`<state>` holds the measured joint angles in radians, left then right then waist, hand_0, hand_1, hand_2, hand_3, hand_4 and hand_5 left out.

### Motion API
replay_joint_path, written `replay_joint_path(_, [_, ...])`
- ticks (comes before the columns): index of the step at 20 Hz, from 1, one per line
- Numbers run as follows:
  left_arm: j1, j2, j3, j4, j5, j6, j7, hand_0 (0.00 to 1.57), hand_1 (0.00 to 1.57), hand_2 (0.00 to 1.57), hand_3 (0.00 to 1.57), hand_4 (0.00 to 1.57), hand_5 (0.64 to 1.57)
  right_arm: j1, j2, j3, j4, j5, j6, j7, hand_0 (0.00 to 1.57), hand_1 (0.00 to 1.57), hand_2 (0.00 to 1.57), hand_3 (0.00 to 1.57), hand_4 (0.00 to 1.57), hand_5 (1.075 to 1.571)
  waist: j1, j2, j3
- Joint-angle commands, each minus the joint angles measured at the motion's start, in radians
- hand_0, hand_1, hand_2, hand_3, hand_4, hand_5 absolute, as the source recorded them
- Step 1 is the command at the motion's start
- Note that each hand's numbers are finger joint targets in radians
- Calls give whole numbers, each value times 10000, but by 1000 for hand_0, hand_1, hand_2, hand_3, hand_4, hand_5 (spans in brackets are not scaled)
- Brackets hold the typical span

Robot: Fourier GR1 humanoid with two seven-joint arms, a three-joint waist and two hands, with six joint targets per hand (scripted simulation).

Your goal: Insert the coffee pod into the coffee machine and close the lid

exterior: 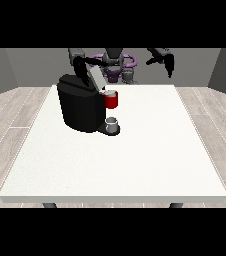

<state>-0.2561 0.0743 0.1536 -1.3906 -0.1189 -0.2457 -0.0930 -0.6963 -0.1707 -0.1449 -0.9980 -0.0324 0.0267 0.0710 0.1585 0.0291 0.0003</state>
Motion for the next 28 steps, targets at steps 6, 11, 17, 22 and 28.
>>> replay_joint_path(6, [448,22,-166,-39,-147,244,-469,0,0,0,0,360,1571,-946,-103,350,117,320,229,-92,0,0,0,0,161,1571,124,452,-4])
replay_joint_path(11, [79,-198,-534,-326,-255,306,-194,0,0,0,0,411,1571,-1358,-173,578,100,799,-45,-408,0,0,0,0,107,1571,534,813,0])
replay_joint_path(17, [-430,149,-302,-261,96,-57,376,0,0,0,0,383,1571,-1605,291,1056,-88,1138,-284,210,0,0,0,0,0,1571,899,600,3])
replay_joint_path(22, [-316,38,-534,75,-228,51,-508,0,0,0,0,365,1571,-2473,-234,1175,-518,1609,-403,925,0,0,0,0,82,1571,1316,1028,-11])
replay_joint_path(28, [-877,-169,-779,79,-201,-1,-159,0,0,0,0,438,1571,-2941,-343,1225,-874,1984,-648,1383,0,0,0,0,241,1571,1924,1299,-4])
